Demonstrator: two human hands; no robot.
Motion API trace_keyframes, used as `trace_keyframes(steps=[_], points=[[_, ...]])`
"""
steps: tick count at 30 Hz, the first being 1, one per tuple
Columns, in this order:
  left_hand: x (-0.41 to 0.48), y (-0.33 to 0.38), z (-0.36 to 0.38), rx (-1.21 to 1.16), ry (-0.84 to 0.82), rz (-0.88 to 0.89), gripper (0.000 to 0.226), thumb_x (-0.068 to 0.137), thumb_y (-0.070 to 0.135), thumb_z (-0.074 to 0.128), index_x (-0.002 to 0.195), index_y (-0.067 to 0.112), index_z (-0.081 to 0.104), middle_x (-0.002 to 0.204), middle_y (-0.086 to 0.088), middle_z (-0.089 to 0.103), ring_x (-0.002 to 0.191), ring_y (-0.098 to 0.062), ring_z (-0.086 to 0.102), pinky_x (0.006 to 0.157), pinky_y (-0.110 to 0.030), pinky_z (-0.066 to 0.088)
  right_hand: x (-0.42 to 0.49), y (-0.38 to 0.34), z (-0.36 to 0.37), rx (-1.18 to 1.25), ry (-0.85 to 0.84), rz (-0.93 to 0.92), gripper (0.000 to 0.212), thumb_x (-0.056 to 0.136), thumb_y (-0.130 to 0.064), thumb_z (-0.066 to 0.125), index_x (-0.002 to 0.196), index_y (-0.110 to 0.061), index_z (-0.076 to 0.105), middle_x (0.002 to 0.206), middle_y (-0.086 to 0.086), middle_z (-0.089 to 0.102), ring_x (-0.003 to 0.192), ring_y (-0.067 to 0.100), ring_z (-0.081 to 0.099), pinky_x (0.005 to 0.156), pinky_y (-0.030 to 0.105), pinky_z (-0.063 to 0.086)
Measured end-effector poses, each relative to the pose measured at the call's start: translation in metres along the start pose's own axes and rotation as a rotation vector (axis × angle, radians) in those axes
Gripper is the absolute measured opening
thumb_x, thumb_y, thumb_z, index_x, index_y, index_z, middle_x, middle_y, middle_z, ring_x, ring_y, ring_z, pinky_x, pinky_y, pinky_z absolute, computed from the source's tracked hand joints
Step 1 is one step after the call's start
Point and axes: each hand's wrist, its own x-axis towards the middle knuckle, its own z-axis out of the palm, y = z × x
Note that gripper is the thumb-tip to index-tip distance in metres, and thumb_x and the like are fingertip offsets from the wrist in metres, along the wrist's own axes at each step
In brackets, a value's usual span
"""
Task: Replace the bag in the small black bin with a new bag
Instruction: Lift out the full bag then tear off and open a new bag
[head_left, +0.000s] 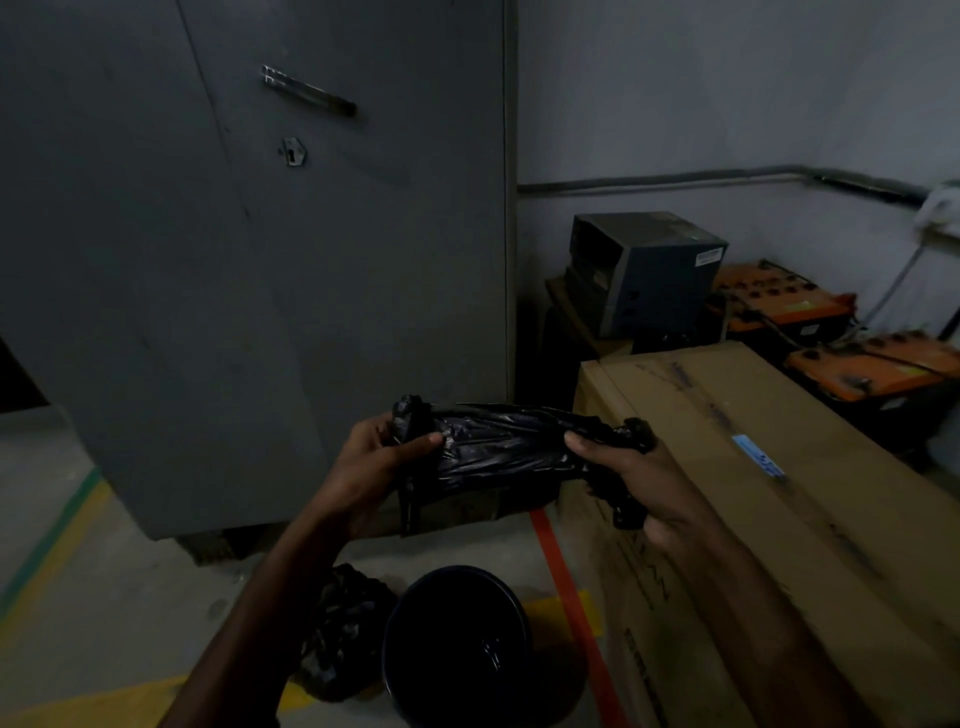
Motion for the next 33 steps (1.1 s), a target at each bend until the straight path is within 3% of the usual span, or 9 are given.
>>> trace_keyframes(steps=[3, 7, 11, 15, 18, 21, 24, 28, 33], points=[[0.001, -0.002, 0.008, -0.017, 0.059, -0.071, 0.016, 0.096, -0.003, 0.055, 0.098, 0.009, 0.065, 0.071, 0.004, 0.073, 0.064, -0.011, 0.07, 0.054, -0.025, 0.058, 0.003, 0.005, 0.002, 0.094, 0.04, 0.0, 0.036, 0.091, -0.016, 0.069, 0.126, -0.005, 0.065, 0.121, 0.011, 0.072, 0.107, 0.024, 0.071, 0.07, 0.027, 0.061], [0.009, -0.012, 0.027, -0.067, 0.287, -0.115, 0.021, 0.097, 0.002, 0.047, 0.112, 0.013, 0.057, 0.091, -0.011, 0.064, 0.073, -0.021, 0.062, 0.05, -0.027, 0.055, 0.006, 0.009, 0.017, 0.347, 0.129, 0.024, 0.035, 0.099, -0.009, 0.056, 0.134, -0.002, 0.056, 0.127, 0.014, 0.066, 0.11, 0.028, 0.067, 0.069, 0.03, 0.063], [0.009, -0.016, 0.05, -0.255, 0.292, -0.122, 0.023, 0.094, 0.016, 0.059, 0.115, 0.008, 0.054, 0.106, -0.021, 0.068, 0.092, -0.036, 0.07, 0.071, -0.047, 0.062, 0.003, 0.005, 0.035, 0.454, 0.17, 0.106, 0.026, 0.103, -0.008, 0.046, 0.122, -0.004, 0.062, 0.106, 0.014, 0.07, 0.086, 0.025, 0.067, 0.068, 0.036, 0.059], [0.005, -0.013, 0.057, -0.051, 0.192, -0.027, 0.047, 0.077, 0.007, 0.083, 0.117, 0.018, 0.059, 0.105, -0.01, 0.069, 0.091, -0.025, 0.072, 0.066, -0.032, 0.06, -0.003, -0.005, 0.04, 0.557, 0.101, 0.087, 0.021, 0.097, -0.025, 0.045, 0.093, -0.014, 0.063, 0.087, 0.005, 0.064, 0.076, 0.021, 0.061, 0.061, 0.033, 0.049], [0.005, -0.008, 0.044, -0.008, 0.127, 0.004, 0.051, 0.073, 0.001, 0.084, 0.118, 0.018, 0.066, 0.108, -0.014, 0.072, 0.097, -0.029, 0.073, 0.079, -0.041, 0.062, -0.003, -0.007, 0.031, 0.446, -0.026, -0.004, 0.017, 0.087, -0.032, 0.066, 0.082, -0.016, 0.066, 0.079, 0.001, 0.069, 0.068, 0.017, 0.068, 0.052, 0.027, 0.051], [0.004, -0.004, 0.027, 0.016, 0.01, 0.042, 0.058, 0.071, -0.001, 0.084, 0.123, 0.017, 0.066, 0.11, -0.013, 0.074, 0.099, -0.027, 0.073, 0.081, -0.037, 0.062, -0.003, -0.003, 0.026, 0.194, -0.08, 0.013, 0.044, 0.064, -0.028, 0.087, 0.102, -0.01, 0.073, 0.101, 0.011, 0.078, 0.078, 0.018, 0.076, 0.057, 0.027, 0.058], [0.002, 0.0, 0.013, 0.032, -0.106, 0.052, 0.059, 0.074, -0.004, 0.08, 0.129, 0.013, 0.064, 0.112, -0.012, 0.074, 0.101, -0.024, 0.073, 0.079, -0.028, 0.06, -0.004, 0.006, 0.021, 0.008, -0.095, 0.024, 0.039, 0.069, -0.008, 0.087, 0.105, -0.007, 0.073, 0.105, 0.011, 0.078, 0.084, 0.019, 0.077, 0.062, 0.028, 0.061], [0.001, -0.005, -0.003, 0.049, -0.15, -0.003, 0.036, 0.075, -0.006, 0.077, 0.109, 0.001, 0.071, 0.102, -0.016, 0.077, 0.09, -0.025, 0.075, 0.075, -0.026, 0.06, -0.001, 0.011, 0.014, -0.031, -0.068, 0.038, 0.031, 0.079, -0.012, 0.082, 0.108, -0.012, 0.071, 0.105, 0.007, 0.077, 0.085, 0.019, 0.076, 0.061, 0.028, 0.06], [0.001, -0.021, -0.004, 0.024, -0.04, -0.051, 0.015, 0.087, -0.004, 0.066, 0.098, -0.015, 0.067, 0.078, -0.009, 0.072, 0.068, -0.019, 0.066, 0.059, -0.021, 0.055, 0.012, 0.026, 0.008, 0.007, -0.011, 0.082, 0.054, 0.08, -0.028, 0.081, 0.13, -0.015, 0.064, 0.124, 0.003, 0.072, 0.115, 0.023, 0.066, 0.105, 0.044, 0.05]])
